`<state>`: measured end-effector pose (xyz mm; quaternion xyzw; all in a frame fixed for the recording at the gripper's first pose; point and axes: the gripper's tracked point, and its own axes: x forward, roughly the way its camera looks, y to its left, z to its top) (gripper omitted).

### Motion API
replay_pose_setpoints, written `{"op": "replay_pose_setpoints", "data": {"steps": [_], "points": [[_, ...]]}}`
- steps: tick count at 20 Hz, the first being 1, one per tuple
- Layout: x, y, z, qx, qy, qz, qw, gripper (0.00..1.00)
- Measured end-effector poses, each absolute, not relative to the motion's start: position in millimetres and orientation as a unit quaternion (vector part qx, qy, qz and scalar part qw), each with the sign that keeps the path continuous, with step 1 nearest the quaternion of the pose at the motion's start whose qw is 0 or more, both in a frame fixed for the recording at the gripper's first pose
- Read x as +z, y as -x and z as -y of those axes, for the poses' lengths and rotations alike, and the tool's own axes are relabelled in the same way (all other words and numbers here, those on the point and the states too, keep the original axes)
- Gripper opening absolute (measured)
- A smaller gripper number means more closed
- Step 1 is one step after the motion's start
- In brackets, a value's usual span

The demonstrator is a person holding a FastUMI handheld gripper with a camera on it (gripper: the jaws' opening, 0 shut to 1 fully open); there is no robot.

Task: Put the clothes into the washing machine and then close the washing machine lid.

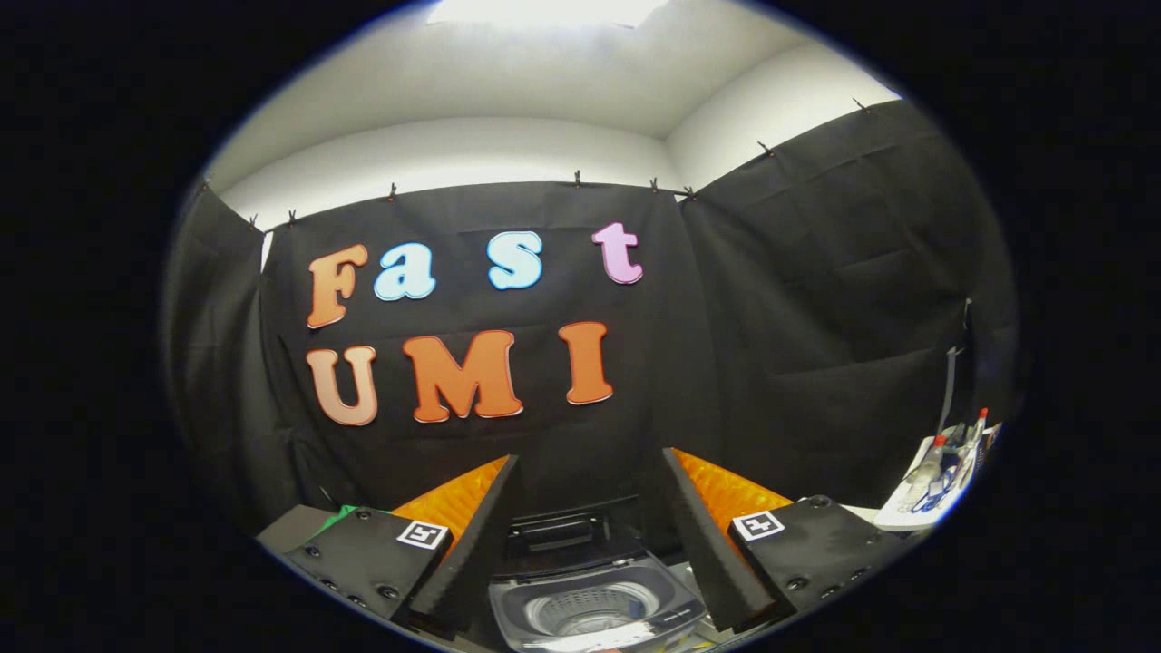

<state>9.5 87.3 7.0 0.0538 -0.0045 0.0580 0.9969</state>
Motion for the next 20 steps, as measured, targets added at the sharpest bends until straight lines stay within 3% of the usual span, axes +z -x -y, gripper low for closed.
{"op": "replay_pose_setpoints", "data": {"steps": [10,20], "points": [[-17,-17,-289,0.208,-0.069,-0.042,0.975,0.98],[-138,7,-459,0.290,-0.028,-0.177,0.940,0.98]]}}
